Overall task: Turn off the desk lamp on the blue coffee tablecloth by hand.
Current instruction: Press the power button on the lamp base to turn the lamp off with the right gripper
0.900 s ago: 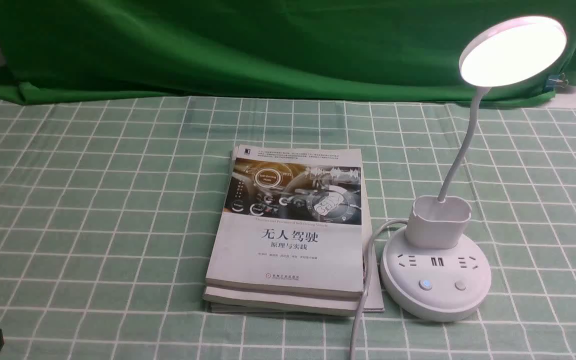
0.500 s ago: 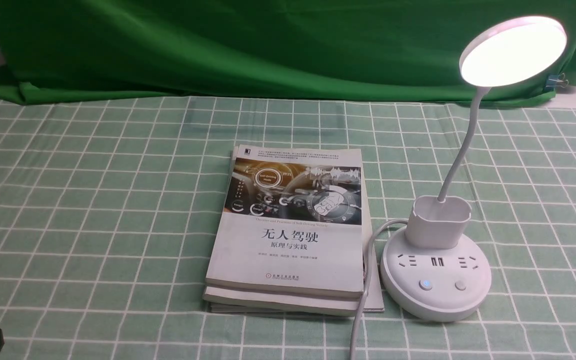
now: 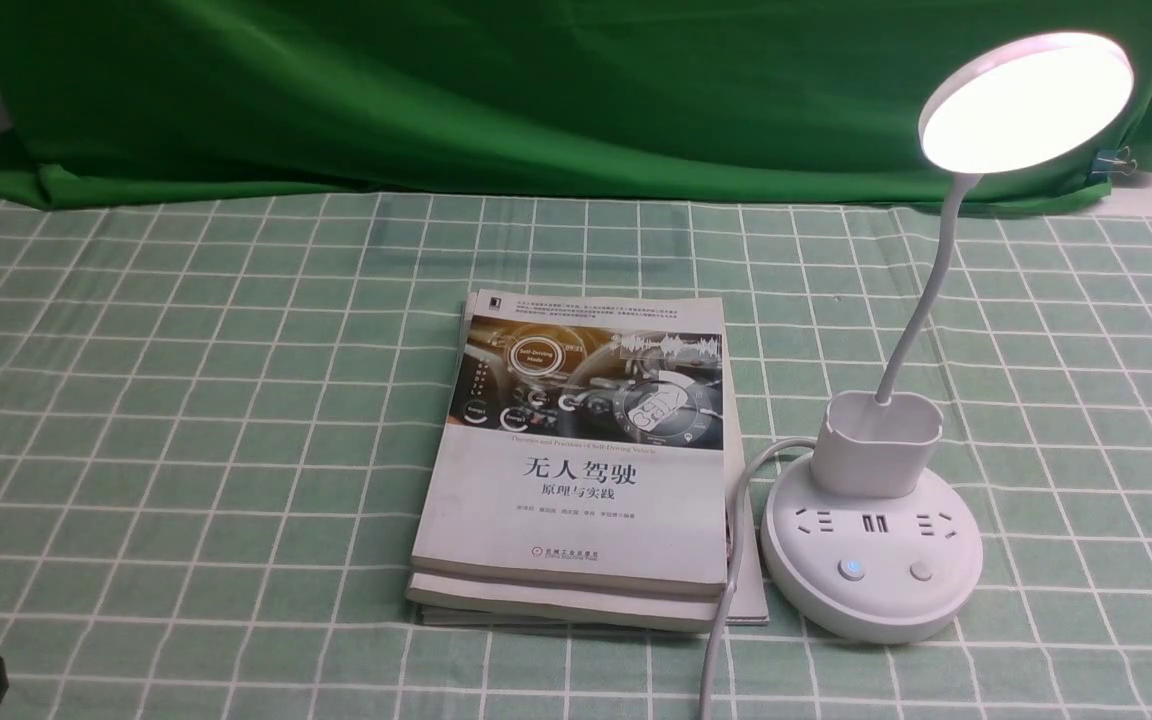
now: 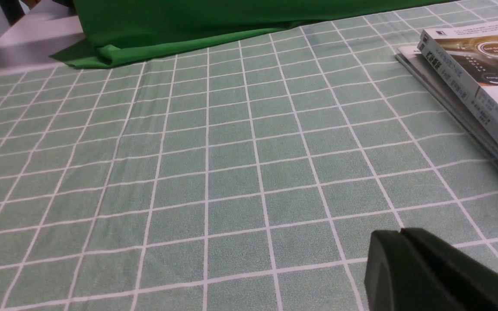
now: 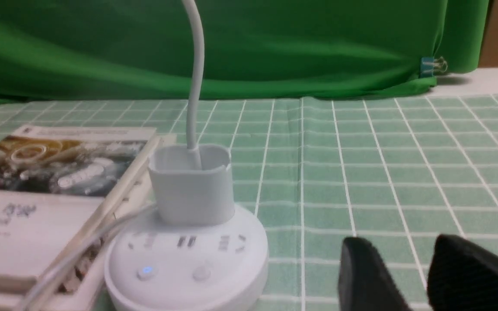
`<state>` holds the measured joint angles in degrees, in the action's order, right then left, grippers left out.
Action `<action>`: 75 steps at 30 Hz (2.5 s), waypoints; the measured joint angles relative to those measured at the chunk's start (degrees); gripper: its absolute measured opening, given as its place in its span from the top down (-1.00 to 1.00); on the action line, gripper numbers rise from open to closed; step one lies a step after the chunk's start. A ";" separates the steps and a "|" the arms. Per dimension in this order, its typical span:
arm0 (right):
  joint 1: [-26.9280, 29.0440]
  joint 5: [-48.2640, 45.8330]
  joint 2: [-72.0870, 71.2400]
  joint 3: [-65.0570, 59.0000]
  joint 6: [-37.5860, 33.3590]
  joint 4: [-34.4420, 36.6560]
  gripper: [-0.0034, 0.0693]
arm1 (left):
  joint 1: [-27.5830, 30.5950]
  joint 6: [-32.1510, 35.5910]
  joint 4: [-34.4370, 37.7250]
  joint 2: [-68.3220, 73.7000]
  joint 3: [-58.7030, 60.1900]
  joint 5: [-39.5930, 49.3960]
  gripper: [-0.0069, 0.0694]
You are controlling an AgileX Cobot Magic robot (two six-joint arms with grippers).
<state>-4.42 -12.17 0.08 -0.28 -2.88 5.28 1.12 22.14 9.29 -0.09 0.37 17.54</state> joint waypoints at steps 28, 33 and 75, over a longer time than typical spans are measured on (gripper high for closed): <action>-3.93 -40.13 46.31 37.00 0.86 5.00 0.77 | 0.00 0.00 0.00 0.00 0.00 0.00 0.82; -5.01 -42.12 62.52 43.50 -2.32 4.71 0.79 | 0.00 0.00 0.00 0.00 0.00 0.00 0.82; -13.84 -28.37 92.08 53.28 -1.55 2.74 0.80 | 0.00 0.00 0.02 0.00 0.00 0.00 0.82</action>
<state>-18.26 -40.54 92.17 53.00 -4.44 8.02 1.12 22.14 9.31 -0.09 0.37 17.54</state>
